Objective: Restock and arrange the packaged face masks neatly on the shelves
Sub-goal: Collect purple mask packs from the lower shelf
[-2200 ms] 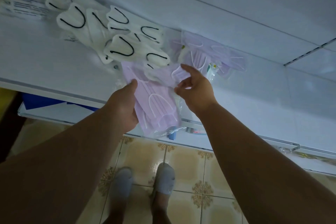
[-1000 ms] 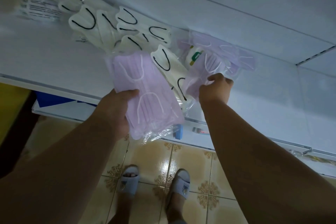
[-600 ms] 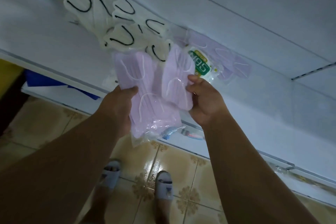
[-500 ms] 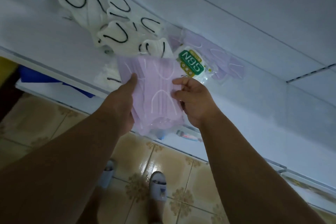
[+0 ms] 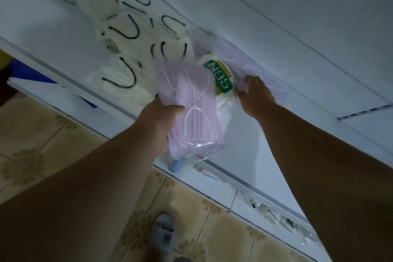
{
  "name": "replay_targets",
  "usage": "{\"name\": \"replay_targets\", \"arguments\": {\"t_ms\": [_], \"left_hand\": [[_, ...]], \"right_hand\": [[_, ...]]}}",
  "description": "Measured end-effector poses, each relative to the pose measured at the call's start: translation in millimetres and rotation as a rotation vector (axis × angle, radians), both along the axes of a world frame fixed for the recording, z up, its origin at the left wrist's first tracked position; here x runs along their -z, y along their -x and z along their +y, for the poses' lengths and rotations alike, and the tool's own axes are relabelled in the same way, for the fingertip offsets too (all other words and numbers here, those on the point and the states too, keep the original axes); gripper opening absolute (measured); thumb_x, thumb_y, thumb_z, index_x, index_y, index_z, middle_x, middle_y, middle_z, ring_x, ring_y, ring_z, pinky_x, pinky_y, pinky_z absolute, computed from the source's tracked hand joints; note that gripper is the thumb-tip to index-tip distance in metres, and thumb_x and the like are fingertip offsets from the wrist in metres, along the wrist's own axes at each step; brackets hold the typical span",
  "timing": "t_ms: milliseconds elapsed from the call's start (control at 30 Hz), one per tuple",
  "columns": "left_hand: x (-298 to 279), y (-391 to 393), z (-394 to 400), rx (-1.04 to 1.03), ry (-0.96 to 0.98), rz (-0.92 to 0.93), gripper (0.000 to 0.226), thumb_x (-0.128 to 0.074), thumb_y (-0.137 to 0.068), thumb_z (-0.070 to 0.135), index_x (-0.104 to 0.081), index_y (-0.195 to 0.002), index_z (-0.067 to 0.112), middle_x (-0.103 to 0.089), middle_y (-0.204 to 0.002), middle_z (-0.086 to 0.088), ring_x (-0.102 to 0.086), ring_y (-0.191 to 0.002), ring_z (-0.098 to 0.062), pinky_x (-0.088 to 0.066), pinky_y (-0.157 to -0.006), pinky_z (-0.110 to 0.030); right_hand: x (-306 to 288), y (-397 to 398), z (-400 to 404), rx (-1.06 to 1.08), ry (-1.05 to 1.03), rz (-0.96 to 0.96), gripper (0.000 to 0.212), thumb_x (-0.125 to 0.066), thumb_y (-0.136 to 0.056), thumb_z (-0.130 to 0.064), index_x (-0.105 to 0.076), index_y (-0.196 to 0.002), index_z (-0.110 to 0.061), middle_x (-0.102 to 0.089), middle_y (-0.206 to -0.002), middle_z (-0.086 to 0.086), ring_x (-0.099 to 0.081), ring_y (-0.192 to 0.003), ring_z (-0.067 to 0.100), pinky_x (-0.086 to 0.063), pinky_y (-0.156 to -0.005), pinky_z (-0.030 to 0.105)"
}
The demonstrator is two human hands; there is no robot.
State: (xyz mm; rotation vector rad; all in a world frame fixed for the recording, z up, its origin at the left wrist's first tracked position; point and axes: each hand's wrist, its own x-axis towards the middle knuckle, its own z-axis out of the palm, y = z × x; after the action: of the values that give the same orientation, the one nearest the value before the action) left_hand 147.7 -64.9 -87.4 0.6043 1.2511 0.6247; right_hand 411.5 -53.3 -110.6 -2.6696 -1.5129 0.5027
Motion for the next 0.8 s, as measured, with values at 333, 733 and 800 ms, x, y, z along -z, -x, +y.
{"name": "replay_targets", "arguments": {"t_ms": [333, 733, 800], "left_hand": [[4, -13, -9, 0.064, -0.03, 0.08, 0.036, -0.069, -0.092, 0.016, -0.058, -0.127, 0.017, -0.06, -0.099, -0.005, -0.056, -0.086, -0.021, -0.041, -0.074, -0.028], [-15, -2, -23, 0.287, -0.002, 0.028, 0.038, -0.066, -0.093, 0.012, -0.055, -0.129, 0.014, -0.065, -0.108, -0.005, -0.064, -0.096, -0.022, -0.052, -0.08, -0.032], [-17, -2, -28, 0.283, 0.035, -0.017, 0.04, -0.059, -0.097, 0.009, -0.055, -0.136, 0.014, -0.066, -0.122, -0.01, -0.064, -0.108, -0.029, -0.053, -0.094, -0.044]], "right_hand": [[-2, 29, -53, 0.101, 0.047, -0.103, 0.068, -0.046, -0.088, -0.071, -0.046, -0.137, -0.024, -0.041, -0.145, 0.008, -0.032, -0.139, 0.031, -0.034, -0.107, 0.051], [-36, 48, -110, 0.527, -0.139, 0.092, 0.01, -0.041, -0.094, -0.01, -0.049, -0.1, -0.01, -0.057, -0.094, 0.011, -0.054, -0.087, 0.034, -0.04, -0.074, 0.033], [-40, 60, -116, 0.6, -0.246, 0.19, 0.007, -0.043, -0.094, -0.011, -0.049, -0.097, -0.011, -0.056, -0.091, 0.008, -0.055, -0.086, 0.033, -0.038, -0.073, 0.029]]}}
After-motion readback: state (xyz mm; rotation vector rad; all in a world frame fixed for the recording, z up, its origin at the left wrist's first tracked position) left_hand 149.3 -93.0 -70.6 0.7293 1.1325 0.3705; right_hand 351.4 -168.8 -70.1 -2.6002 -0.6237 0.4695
